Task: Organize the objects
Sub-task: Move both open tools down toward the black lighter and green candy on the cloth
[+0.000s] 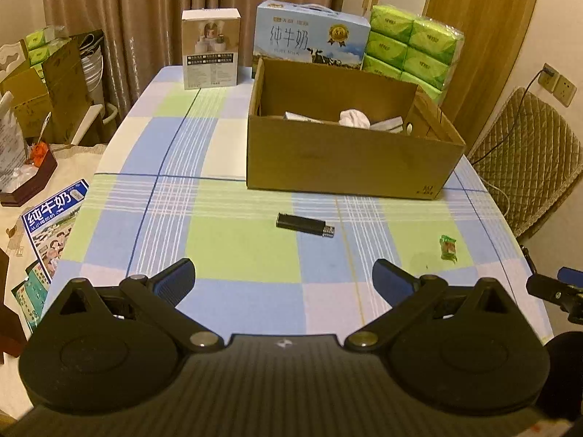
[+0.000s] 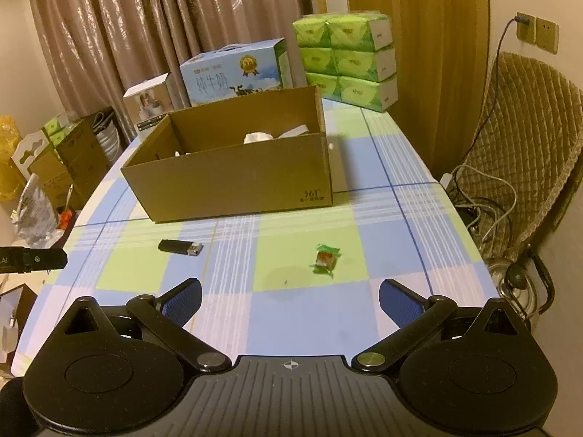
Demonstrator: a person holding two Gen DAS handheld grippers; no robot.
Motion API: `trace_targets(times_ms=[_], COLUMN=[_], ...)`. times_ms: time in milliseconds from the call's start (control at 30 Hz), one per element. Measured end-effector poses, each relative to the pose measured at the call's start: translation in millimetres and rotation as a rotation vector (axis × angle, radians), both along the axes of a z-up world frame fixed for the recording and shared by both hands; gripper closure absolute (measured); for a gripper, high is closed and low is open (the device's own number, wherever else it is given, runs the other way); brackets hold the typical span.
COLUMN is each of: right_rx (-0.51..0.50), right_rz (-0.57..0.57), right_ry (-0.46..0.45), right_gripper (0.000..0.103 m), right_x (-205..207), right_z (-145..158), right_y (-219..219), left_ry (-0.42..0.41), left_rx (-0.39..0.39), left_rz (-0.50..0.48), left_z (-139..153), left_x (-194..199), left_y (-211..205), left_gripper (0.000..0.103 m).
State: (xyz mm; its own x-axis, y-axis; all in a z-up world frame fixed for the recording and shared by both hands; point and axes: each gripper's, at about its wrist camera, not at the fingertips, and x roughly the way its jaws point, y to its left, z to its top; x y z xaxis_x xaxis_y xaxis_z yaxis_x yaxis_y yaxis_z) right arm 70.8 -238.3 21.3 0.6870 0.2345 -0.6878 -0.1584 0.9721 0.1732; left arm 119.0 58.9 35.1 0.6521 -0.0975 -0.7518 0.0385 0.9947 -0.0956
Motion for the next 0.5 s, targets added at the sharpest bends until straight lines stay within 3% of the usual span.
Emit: trace_targets(times_ms=[500], right_rx=[0.009], right_rz=[-0.017], right_ry=[-0.005], right_gripper=[0.002], right_x=[15], right_z=[-16], right_y=[-5], left_ry=[0.02], left_rx=[0.025], left_rz=[-0.004], left_z=[-23], left_x=[8], left_y=[-19], left_gripper=[0.001])
